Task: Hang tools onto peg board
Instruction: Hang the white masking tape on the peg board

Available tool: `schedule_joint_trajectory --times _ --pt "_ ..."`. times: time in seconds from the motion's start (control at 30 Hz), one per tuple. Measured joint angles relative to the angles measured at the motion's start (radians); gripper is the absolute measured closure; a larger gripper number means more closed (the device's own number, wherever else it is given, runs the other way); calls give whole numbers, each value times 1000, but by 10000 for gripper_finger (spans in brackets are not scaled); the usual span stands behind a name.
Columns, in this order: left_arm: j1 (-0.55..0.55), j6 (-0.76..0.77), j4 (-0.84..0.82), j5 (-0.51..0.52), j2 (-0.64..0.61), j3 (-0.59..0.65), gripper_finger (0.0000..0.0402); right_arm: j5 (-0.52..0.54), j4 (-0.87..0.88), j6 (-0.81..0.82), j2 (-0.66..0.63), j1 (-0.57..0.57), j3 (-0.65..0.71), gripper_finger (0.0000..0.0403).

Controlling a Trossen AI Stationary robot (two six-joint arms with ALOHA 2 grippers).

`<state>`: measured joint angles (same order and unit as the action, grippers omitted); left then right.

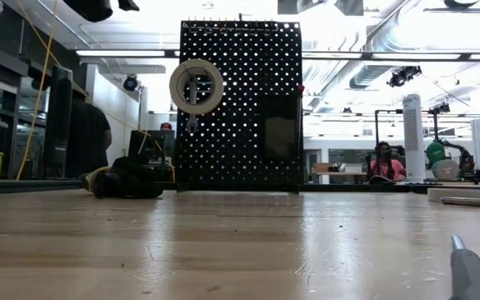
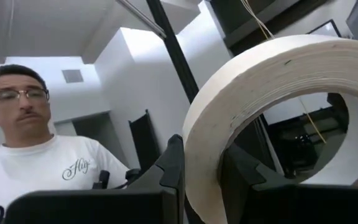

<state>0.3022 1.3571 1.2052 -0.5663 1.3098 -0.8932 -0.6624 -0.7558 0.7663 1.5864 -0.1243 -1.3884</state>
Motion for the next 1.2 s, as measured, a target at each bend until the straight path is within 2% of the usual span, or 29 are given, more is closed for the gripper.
schedule_joint_trajectory --times 0.3,0.6,0.73,0.9,1.03,1.1,1.2 --pt "-45 -13 -54 -43 24 0 185 68 8 -34 2 -4 0 354" --pt "-34 -69 -37 -28 32 0 193 48 18 -25 3 1 0 354" --pt "-34 -100 -41 -38 32 0 235 40 17 -23 3 0 0 354" --pt "-33 -153 -46 -45 34 0 336 38 16 -23 3 1 0 354" --pt "-22 -180 -53 -54 34 0 342 37 9 27 3 1 -1 352" --pt "-7 -180 -54 -65 34 0 342 57 6 80 3 1 -1 322" --pt "31 -162 -51 -109 29 -2 342 97 12 115 -7 0 0 254"
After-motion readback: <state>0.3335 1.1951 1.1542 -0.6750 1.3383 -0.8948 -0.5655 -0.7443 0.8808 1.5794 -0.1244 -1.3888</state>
